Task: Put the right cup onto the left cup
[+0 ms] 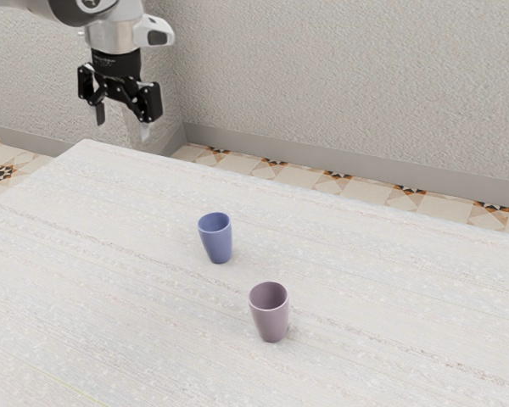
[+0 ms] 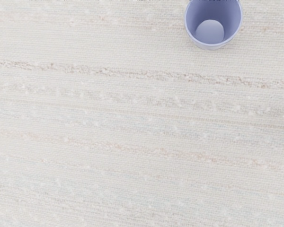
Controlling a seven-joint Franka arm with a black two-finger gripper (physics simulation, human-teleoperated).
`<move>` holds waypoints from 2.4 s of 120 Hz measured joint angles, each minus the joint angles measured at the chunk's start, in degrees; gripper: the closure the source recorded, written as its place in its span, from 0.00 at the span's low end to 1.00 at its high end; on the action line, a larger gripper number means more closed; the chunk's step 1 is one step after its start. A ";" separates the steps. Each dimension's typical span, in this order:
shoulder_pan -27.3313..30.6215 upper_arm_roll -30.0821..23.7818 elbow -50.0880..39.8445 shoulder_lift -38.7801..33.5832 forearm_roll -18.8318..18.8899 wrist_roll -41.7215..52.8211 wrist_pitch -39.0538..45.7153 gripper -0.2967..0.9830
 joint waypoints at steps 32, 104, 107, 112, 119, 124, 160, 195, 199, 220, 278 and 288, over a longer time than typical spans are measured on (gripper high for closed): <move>2.21 -5.83 -3.77 0.23 0.21 -1.16 5.31 0.23; 0.17 -21.41 -14.92 1.47 3.19 -20.82 17.01 0.23; 0.16 -21.96 -15.34 1.51 3.13 -21.79 17.45 0.23; 0.19 -23.08 -16.04 1.67 3.04 -23.46 18.07 0.23; -0.02 -24.59 -17.01 1.92 2.91 -25.84 18.91 0.23; -0.12 -25.70 -17.96 2.05 2.83 -27.57 19.62 0.23; -0.31 -28.27 -24.04 4.55 0.09 -38.48 27.64 0.23; -0.27 -28.71 -24.25 8.72 -1.19 -45.70 34.12 0.23; -0.27 -28.70 -24.27 9.13 -1.11 -46.29 34.53 0.23; -0.22 -28.48 -27.60 10.18 -0.70 -48.67 37.68 0.23; -0.11 -26.38 -27.97 13.08 4.13 -49.84 42.42 0.23; -0.03 -25.50 -27.84 13.92 4.37 -49.50 43.03 0.23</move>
